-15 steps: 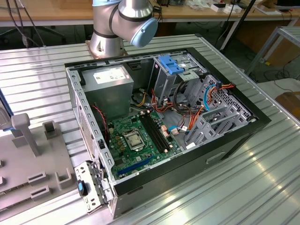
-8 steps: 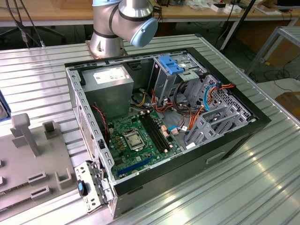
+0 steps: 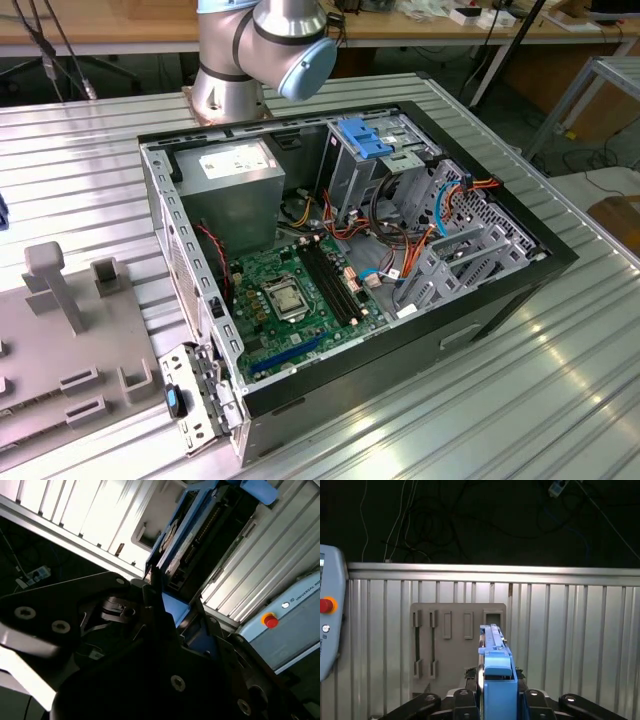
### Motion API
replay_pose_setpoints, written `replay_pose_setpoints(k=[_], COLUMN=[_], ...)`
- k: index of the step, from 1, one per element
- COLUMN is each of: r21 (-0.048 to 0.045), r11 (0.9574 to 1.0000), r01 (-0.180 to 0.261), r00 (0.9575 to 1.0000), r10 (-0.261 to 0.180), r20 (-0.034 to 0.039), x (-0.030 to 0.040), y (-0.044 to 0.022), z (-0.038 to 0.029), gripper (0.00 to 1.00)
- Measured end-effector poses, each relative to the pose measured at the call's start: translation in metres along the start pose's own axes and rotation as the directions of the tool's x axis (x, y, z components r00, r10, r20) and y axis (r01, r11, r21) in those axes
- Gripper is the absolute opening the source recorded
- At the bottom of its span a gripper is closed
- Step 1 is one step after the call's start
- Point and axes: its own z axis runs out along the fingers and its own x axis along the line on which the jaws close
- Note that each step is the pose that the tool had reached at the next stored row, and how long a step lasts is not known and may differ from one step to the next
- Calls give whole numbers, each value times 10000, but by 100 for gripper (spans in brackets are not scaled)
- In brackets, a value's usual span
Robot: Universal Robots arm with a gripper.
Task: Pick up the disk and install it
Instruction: 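Pick up the disk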
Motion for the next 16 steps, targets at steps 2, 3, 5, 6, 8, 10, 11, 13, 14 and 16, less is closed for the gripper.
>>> replay_pose_setpoints(k=[2, 3, 5, 6, 8, 10, 11, 13, 14, 16], r21=[0, 0, 1, 0, 0, -1, -1, 0, 1, 0], r11=[10000, 10000, 10000, 10000, 10000, 10000, 10000, 10000, 10000, 10000], r01=[0, 0, -1, 0, 0, -1, -1, -1, -1, -1], r00=[10000, 10000, 10000, 10000, 10000, 10000, 10000, 10000, 10000, 10000], r10=[0, 0, 1, 0, 0, 1, 1, 1, 1, 1], r20=[-1, -1, -1, -1, -1, -1, -1, 0, 0, 0], x=[7, 9, 13, 14, 17, 20, 21, 25, 26, 31], y=[-6, -8, -11, -12, -14, -17, -18, -21, -22, -25], z=[-115, -151, -218, -239, -283, -337, -361, -419, -447, -521], gripper=[37, 37, 37, 37, 37, 37, 37, 37, 37, 37])
